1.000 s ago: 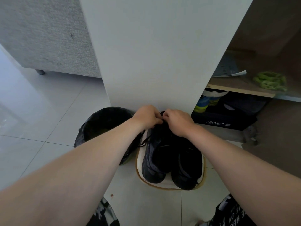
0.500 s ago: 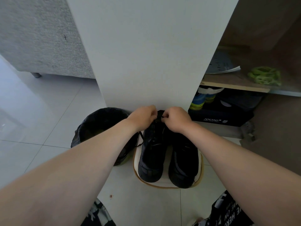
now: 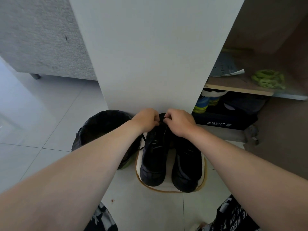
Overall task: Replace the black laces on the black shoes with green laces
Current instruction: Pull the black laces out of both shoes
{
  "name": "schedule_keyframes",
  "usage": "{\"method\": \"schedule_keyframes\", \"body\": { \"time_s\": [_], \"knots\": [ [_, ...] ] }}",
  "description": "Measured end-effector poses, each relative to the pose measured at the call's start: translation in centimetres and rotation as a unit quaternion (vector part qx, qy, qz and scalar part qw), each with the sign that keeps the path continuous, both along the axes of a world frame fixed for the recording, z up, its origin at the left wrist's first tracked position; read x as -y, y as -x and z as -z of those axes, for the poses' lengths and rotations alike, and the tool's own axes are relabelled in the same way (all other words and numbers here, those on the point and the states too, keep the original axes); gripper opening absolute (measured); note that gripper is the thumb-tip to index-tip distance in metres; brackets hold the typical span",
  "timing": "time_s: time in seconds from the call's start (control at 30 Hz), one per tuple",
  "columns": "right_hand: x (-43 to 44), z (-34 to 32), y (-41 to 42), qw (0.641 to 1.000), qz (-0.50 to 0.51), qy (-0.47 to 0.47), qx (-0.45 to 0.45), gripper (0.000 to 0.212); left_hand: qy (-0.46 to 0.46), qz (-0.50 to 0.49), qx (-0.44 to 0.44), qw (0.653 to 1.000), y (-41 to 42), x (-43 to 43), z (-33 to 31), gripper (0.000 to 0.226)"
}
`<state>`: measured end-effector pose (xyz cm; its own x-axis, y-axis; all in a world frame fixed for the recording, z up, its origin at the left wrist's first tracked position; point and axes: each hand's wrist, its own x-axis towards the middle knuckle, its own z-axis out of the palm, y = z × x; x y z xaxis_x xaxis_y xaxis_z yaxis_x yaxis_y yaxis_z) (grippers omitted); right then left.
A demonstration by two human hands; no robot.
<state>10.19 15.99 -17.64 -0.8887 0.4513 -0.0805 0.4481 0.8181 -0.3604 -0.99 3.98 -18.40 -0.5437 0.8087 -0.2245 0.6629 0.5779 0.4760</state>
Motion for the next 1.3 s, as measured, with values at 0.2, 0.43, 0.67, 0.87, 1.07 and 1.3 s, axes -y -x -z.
{"method": "schedule_keyframes", "body": {
  "time_s": [0.2, 0.43, 0.67, 0.87, 1.07, 1.3],
  "knots": [
    [0.7, -0.4, -0.3, 0.996, -0.033, -0.014, 0.085, 0.025, -0.066, 0.031, -0.043, 0.996, -0.6, 0.4, -1.6, 0.002],
    [1.3, -0.1, 0.3, 0.998, -0.030, 0.029, 0.052, 0.033, -0.151, 0.012, 0.038, 0.988, -0.7, 0.1, -1.5, 0.010],
    [0.9, 0.1, 0.8, 0.979, 0.050, 0.193, -0.038, 0.036, -0.210, -0.082, 0.214, 0.950, 0.1, 0.8, -1.5, 0.005],
    [0.6, 0.4, 1.4, 0.978, 0.013, 0.205, -0.033, 0.021, -0.199, -0.190, 0.342, 0.899, 0.8, 1.2, -0.6, 0.011],
    [0.3, 1.0, 1.8, 0.958, 0.023, 0.255, -0.130, 0.019, -0.057, -0.067, 0.192, 0.977, 1.1, 2.2, 0.7, 0.014],
    [0.0, 1.8, 1.7, 0.966, 0.015, 0.259, -0.013, 0.019, -0.123, -0.094, 0.084, 0.984, 0.7, 1.0, -0.5, 0.021]
  ]
}}
